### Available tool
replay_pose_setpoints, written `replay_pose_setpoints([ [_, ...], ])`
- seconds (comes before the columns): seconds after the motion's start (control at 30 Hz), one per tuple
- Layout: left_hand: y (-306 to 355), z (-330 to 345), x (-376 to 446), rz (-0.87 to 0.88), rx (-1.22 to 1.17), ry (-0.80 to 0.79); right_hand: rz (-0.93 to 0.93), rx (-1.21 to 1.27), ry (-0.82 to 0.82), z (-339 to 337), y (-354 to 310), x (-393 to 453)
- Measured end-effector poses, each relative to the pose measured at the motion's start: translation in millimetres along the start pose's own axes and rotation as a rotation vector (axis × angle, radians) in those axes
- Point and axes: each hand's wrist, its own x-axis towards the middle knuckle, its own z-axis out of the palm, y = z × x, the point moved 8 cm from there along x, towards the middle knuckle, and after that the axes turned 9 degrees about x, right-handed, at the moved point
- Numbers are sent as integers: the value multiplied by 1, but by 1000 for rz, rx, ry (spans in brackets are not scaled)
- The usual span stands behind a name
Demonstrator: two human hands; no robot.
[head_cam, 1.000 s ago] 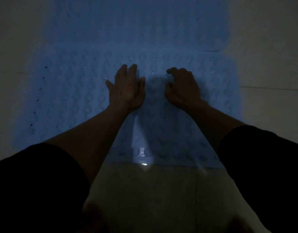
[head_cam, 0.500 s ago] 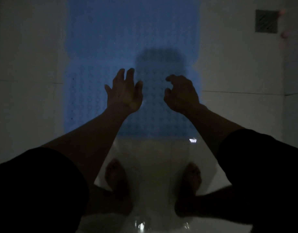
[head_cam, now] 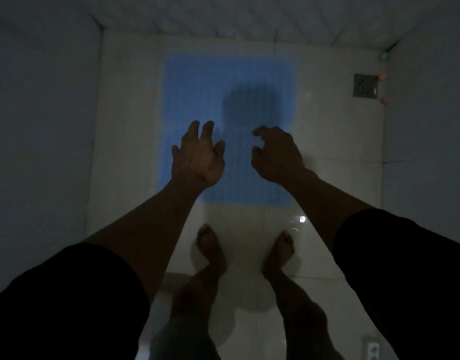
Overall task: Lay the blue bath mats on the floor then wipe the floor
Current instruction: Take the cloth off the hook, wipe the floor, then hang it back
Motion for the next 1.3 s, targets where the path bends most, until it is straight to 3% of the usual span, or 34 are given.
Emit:
replay_pose_setpoints([
  [0.3,92,-220,-36,47,-15,252,-183,-42,157,-200,-129,-47],
  [0.6,274,-388,-85,215,-49,540,-258,-147,387,-438,-162,-122],
  [0.9,426,-493,-92,398,-34,699,-324,-107,683,-635,-178,-174],
  [1.3,561,-585,12,531,47,749,-234,-75,801,-807,-147,-123],
])
